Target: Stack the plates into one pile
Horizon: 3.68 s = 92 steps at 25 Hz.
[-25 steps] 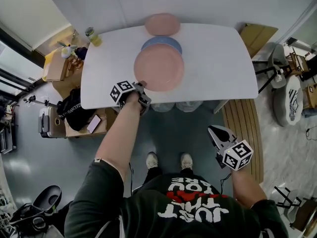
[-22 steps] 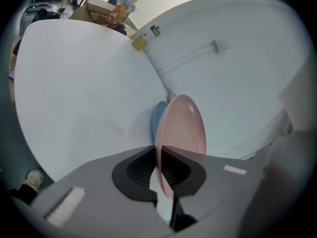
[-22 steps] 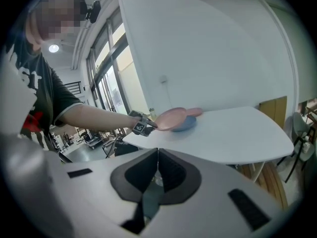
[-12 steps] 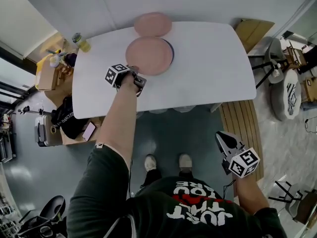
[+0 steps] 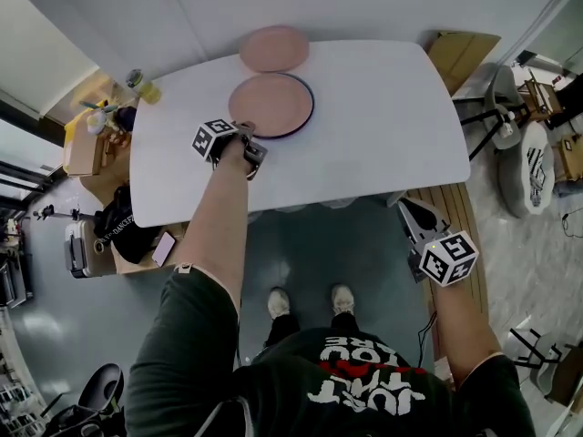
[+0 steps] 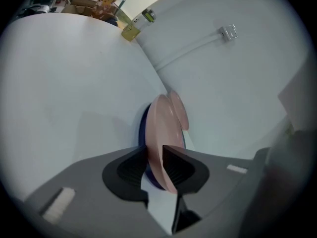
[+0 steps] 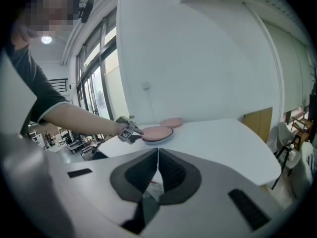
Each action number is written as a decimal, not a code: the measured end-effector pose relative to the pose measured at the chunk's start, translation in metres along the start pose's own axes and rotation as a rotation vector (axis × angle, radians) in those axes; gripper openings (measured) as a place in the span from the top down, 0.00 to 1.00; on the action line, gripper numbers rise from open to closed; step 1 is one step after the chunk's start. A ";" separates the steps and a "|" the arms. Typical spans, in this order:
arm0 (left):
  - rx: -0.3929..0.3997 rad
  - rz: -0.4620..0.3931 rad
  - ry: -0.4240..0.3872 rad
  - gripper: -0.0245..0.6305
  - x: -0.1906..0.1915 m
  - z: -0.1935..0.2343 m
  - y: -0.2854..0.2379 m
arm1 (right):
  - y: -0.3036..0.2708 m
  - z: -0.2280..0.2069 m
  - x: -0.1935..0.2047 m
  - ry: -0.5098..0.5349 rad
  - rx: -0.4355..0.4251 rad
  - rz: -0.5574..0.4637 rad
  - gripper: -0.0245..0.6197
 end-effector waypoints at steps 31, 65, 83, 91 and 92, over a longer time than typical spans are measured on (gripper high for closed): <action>0.459 -0.217 -1.007 0.95 0.105 -0.007 0.319 | -0.011 0.042 -0.060 0.036 -0.017 -0.091 0.95; 0.484 -0.249 -1.029 0.95 -0.009 -0.055 0.243 | -0.148 0.033 -0.140 0.104 -0.147 -0.111 0.95; 0.085 0.359 -0.582 0.65 -0.057 0.004 -0.016 | -0.270 -0.016 -0.181 0.099 -0.177 0.011 0.95; -0.022 0.336 -0.328 0.83 -0.059 0.027 -0.055 | -0.265 -0.039 -0.167 0.072 -0.168 0.022 0.95; -0.016 0.332 -0.285 0.85 -0.059 0.027 -0.056 | -0.262 -0.041 -0.165 0.065 -0.158 0.022 0.95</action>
Point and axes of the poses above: the fingertips, and each gripper's own axes: y backward along the fingers, z to its left, x out of its underside, the point moved 6 cm from there along y, backward along the fingers, and after that the axes turned 2 degrees about z, right-handed, at the moved point
